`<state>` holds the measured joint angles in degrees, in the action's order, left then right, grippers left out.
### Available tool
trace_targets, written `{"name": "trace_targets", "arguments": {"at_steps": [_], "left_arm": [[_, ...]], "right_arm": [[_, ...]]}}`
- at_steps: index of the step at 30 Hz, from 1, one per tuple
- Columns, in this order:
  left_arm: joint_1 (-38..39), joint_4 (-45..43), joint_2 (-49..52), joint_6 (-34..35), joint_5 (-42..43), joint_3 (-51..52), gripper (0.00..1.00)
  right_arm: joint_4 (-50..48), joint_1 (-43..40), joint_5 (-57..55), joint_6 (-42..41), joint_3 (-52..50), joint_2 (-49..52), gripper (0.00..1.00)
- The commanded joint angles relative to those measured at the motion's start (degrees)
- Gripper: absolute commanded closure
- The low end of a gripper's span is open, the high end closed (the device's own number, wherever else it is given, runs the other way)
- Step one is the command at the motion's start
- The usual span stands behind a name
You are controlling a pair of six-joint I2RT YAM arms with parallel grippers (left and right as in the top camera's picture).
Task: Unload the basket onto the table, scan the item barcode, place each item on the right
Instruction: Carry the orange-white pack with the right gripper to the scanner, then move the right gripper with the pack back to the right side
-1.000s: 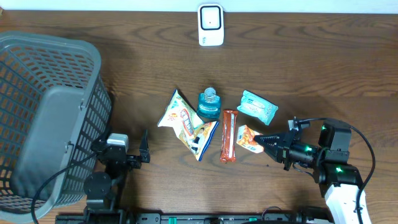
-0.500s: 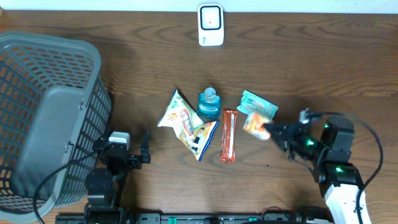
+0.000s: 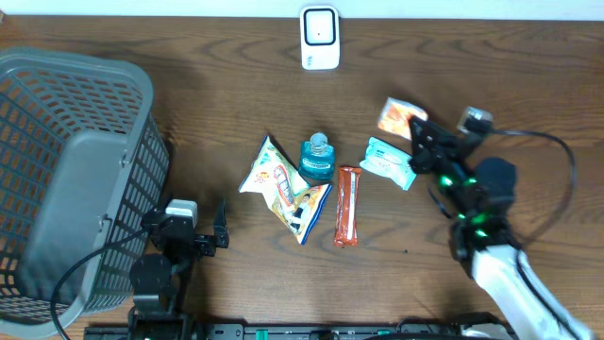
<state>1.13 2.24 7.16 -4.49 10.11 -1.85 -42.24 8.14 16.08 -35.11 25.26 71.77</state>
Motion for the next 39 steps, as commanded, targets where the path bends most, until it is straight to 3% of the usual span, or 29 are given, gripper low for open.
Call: {"name": "trace_targets", "arguments": {"at_steps": [1,6,12,22,28,32,39], "left_arm": [[-0.1,0.7,0.0,0.2,-0.1,1.6,0.02],[-0.1,0.7,0.0,0.2,-0.1,1.6,0.02],[-0.1,0.7,0.0,0.2,-0.1,1.6,0.02],[-0.1,0.7,0.0,0.2,-0.1,1.6,0.02],[-0.1,0.7,0.0,0.2,-0.1,1.6,0.02],[-0.1,0.7,0.0,0.2,-0.1,1.6,0.02],[-0.1,0.7,0.0,0.2,-0.1,1.6,0.02]], "right_arm": [[-10.2,4.3,-9.0,8.1,0.2,9.3,0.99],[-32.0,8.6,-10.4,13.1,5.1,27.2,0.99],[-32.7,10.6,-9.9,16.4,22.5,44.5,0.99],[-12.9,12.2,-9.9,30.9,57.0,62.3,0.99],[-4.8,11.9,-9.9,32.4,72.1,69.8,0.99],[-2.4,11.9,-10.0,32.4,77.6,73.1,0.99],[-1.3,11.8,-12.4,32.4,78.0,73.5,0.99]]}}
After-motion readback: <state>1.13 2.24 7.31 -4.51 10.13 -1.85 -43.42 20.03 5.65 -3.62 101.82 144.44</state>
